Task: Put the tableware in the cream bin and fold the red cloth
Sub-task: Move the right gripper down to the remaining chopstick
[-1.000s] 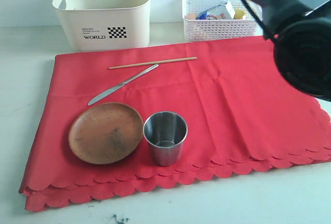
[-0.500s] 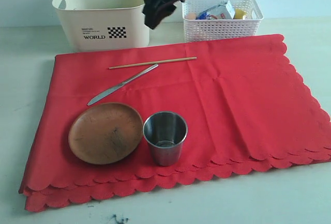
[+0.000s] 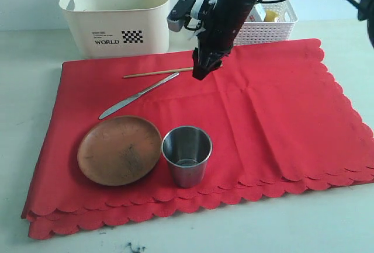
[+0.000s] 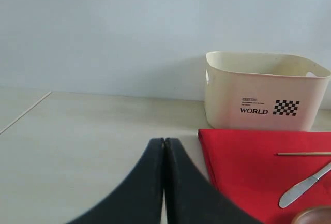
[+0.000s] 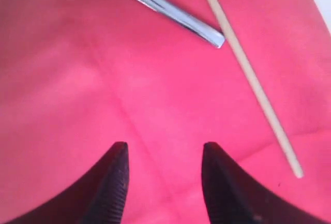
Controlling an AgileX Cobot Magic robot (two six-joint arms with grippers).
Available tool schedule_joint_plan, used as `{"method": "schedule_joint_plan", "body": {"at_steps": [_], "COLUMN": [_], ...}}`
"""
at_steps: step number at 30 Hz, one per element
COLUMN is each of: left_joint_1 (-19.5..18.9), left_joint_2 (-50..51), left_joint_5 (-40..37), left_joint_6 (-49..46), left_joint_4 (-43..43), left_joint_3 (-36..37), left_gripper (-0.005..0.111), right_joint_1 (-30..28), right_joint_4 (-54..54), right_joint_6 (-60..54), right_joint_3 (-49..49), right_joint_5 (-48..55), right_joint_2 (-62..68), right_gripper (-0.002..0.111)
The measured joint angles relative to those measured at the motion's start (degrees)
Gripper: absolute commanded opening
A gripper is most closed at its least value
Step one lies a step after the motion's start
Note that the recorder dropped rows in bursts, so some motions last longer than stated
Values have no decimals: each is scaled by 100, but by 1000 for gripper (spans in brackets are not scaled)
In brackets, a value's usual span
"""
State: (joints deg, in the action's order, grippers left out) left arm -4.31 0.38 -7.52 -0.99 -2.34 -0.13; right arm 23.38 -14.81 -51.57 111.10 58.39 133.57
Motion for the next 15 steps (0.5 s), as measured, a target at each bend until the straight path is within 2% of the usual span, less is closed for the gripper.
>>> {"method": "schedule_joint_plan", "body": {"at_steps": [15], "left_joint_1": [0], "left_joint_2": [0], "left_joint_5": [0], "left_joint_6": [0], "left_joint_4": [0], "left_joint_3": [0], "left_gripper": [2], "right_joint_1": [0], "right_joint_4": [184], "right_joint_6": [-570], "right_joint_3": [1430], "right_joint_5": [-498], "right_joint_2": [1194], "right_gripper": [43]}}
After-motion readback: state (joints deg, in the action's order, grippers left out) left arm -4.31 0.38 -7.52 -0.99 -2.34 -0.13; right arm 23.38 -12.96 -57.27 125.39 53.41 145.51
